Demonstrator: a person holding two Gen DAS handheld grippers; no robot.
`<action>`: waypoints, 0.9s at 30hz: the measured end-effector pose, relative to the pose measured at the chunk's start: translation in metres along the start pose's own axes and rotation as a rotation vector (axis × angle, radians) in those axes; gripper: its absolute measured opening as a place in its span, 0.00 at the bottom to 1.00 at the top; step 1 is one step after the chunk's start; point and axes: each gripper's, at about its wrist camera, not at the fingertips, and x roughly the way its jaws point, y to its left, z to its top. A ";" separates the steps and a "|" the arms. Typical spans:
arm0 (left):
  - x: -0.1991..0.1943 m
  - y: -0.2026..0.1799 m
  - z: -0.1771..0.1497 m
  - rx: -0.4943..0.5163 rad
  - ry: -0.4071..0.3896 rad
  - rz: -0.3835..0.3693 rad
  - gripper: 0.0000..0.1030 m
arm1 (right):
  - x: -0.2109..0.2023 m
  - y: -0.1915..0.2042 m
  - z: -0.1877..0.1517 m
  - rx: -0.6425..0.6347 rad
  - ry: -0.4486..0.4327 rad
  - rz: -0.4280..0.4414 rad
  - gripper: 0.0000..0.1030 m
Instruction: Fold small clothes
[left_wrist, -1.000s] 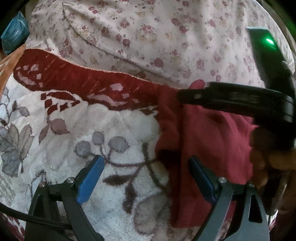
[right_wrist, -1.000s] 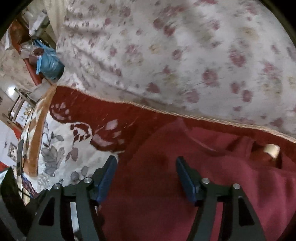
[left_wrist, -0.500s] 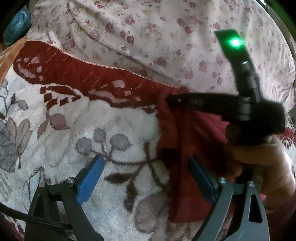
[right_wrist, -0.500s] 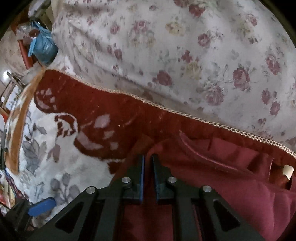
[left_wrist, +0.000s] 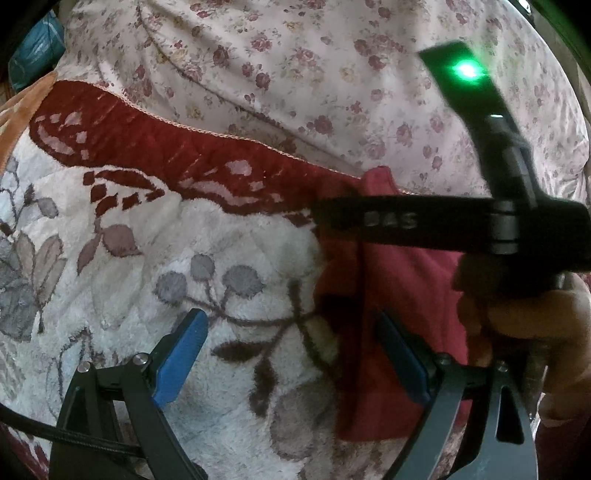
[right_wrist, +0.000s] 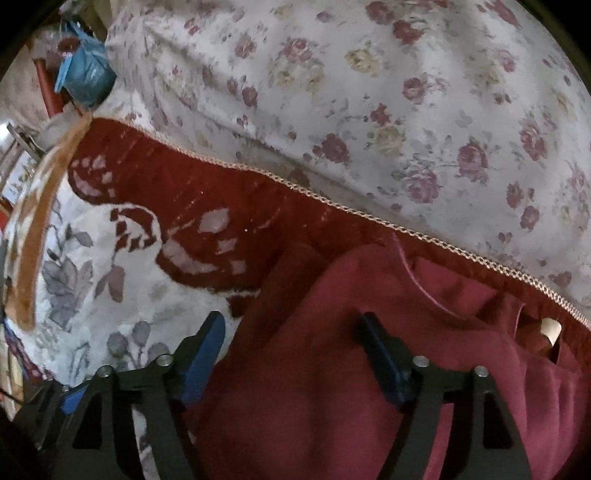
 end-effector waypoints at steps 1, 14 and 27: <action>0.000 0.001 0.000 -0.002 0.002 -0.001 0.89 | 0.004 0.003 0.001 -0.014 0.010 -0.019 0.81; 0.008 0.000 0.000 0.000 0.012 0.002 0.89 | 0.018 0.010 -0.004 -0.122 -0.012 -0.137 0.65; 0.019 -0.019 0.003 -0.027 -0.019 -0.185 0.91 | -0.043 -0.034 -0.016 -0.009 -0.105 0.066 0.22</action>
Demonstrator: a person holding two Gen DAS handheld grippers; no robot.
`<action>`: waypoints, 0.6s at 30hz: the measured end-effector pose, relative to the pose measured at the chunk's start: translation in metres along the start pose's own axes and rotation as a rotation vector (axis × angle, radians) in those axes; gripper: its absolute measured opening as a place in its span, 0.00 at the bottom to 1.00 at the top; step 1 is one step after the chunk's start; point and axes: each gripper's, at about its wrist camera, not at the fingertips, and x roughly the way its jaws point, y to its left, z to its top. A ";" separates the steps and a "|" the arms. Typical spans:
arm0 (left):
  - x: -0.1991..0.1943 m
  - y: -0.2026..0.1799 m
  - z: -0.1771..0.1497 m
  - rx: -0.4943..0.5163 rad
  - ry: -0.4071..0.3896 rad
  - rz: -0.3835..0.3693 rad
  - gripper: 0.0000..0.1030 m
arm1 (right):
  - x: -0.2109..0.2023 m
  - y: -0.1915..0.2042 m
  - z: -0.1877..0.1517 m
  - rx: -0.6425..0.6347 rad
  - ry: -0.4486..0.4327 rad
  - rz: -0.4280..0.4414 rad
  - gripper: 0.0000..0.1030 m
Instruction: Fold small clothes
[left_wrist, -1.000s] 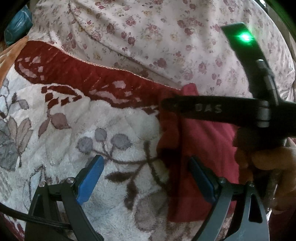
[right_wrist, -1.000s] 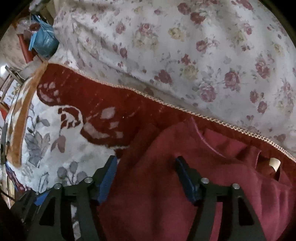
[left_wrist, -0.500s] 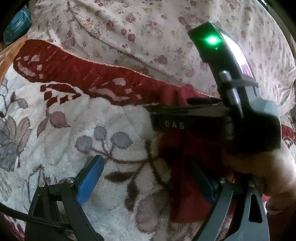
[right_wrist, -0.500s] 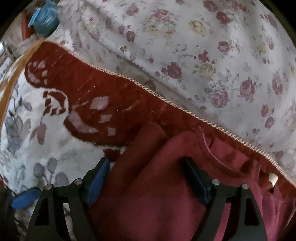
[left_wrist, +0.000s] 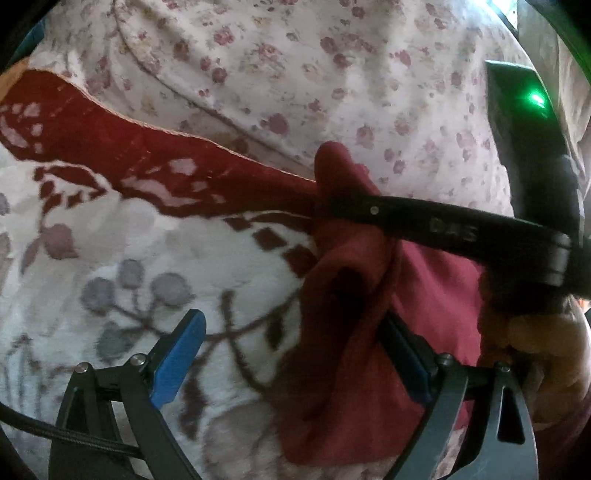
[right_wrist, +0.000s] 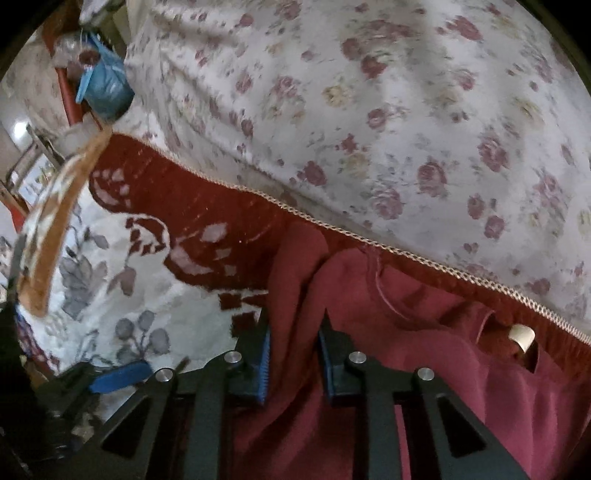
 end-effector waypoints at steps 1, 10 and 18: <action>0.005 -0.001 0.001 -0.014 0.000 -0.027 0.91 | -0.003 -0.004 -0.001 0.010 -0.003 0.009 0.22; 0.017 -0.023 -0.002 0.031 0.025 -0.179 0.27 | -0.009 -0.015 -0.004 0.072 0.016 0.063 0.25; 0.010 -0.030 0.000 0.050 0.003 -0.183 0.25 | -0.004 -0.014 0.015 0.142 0.057 0.077 0.78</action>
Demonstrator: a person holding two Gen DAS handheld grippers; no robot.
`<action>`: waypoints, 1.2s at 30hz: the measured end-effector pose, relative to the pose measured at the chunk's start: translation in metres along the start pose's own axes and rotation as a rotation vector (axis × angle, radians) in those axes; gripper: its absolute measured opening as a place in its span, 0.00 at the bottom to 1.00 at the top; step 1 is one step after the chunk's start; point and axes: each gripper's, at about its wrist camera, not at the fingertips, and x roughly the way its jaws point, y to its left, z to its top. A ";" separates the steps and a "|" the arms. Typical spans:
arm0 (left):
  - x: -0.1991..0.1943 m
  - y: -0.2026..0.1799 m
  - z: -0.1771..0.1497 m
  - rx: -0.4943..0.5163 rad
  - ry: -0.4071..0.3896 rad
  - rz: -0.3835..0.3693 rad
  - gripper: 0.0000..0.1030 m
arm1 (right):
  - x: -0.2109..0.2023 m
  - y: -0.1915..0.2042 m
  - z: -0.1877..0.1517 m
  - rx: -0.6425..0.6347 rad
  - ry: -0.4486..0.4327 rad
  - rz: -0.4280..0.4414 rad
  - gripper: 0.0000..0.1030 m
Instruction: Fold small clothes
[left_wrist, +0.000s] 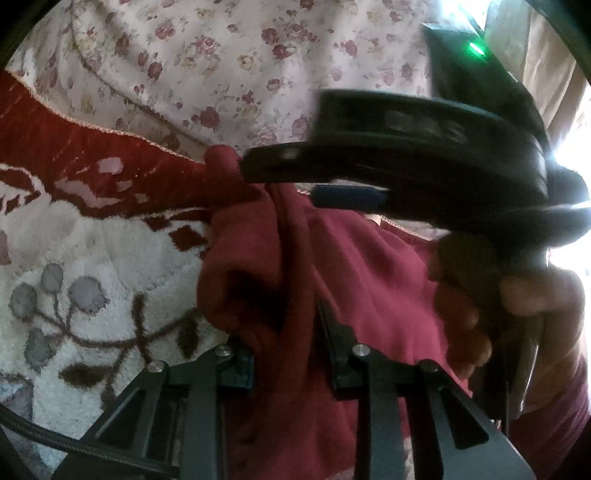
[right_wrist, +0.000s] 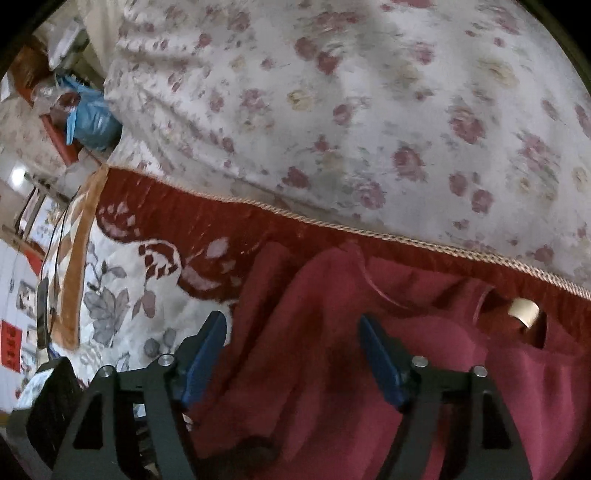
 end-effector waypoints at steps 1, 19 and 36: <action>0.000 -0.002 0.000 0.005 -0.003 0.003 0.25 | 0.004 0.004 0.002 -0.013 0.016 -0.010 0.81; -0.009 -0.011 -0.013 0.079 -0.008 0.123 0.69 | 0.023 0.005 -0.001 -0.135 0.072 -0.097 0.29; -0.007 -0.015 -0.023 0.086 0.004 0.209 0.24 | -0.005 -0.014 -0.020 -0.058 -0.011 -0.043 0.28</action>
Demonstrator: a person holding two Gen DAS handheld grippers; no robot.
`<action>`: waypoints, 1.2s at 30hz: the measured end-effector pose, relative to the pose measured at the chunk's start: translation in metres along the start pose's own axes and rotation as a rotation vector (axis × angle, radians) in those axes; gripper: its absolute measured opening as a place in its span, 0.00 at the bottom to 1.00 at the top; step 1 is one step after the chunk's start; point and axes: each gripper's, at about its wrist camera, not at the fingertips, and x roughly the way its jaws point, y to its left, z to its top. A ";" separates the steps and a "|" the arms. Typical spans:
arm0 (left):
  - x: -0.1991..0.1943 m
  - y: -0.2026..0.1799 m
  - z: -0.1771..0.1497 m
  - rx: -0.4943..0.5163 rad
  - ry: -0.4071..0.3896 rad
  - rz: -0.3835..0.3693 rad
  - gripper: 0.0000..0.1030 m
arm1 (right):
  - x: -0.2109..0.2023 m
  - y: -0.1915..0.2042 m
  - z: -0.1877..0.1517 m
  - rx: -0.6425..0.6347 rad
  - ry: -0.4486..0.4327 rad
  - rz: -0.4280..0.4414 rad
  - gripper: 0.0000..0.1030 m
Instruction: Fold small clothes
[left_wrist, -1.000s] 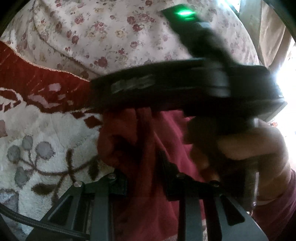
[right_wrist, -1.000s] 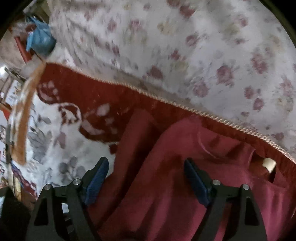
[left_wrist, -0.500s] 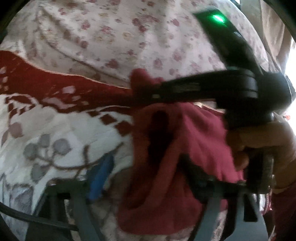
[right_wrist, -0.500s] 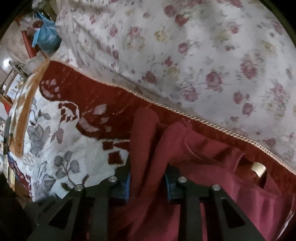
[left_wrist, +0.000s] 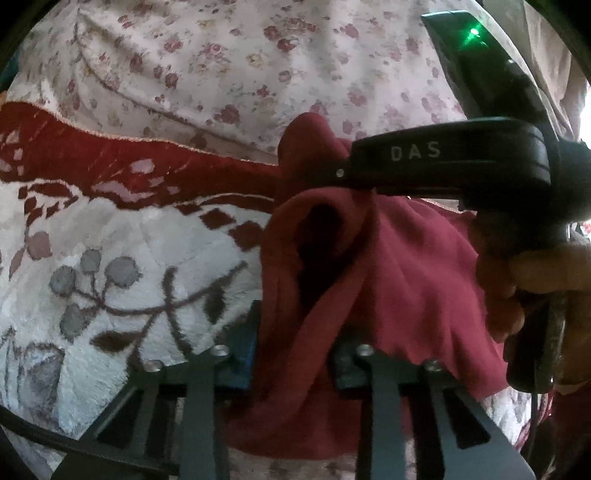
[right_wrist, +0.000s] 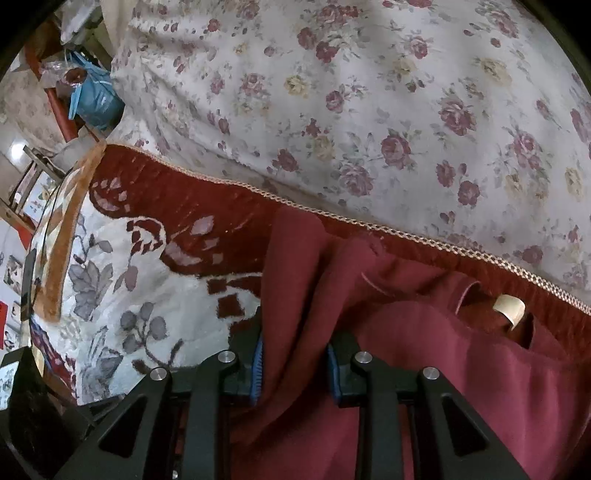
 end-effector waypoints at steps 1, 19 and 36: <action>0.000 -0.002 0.000 0.002 -0.003 0.006 0.22 | -0.002 -0.001 -0.001 0.005 -0.001 0.002 0.28; -0.050 -0.055 0.003 0.062 -0.065 -0.017 0.14 | -0.067 -0.012 -0.010 0.007 -0.090 0.012 0.24; -0.042 -0.193 0.006 0.253 -0.008 -0.147 0.13 | -0.169 -0.094 -0.045 0.046 -0.164 -0.088 0.20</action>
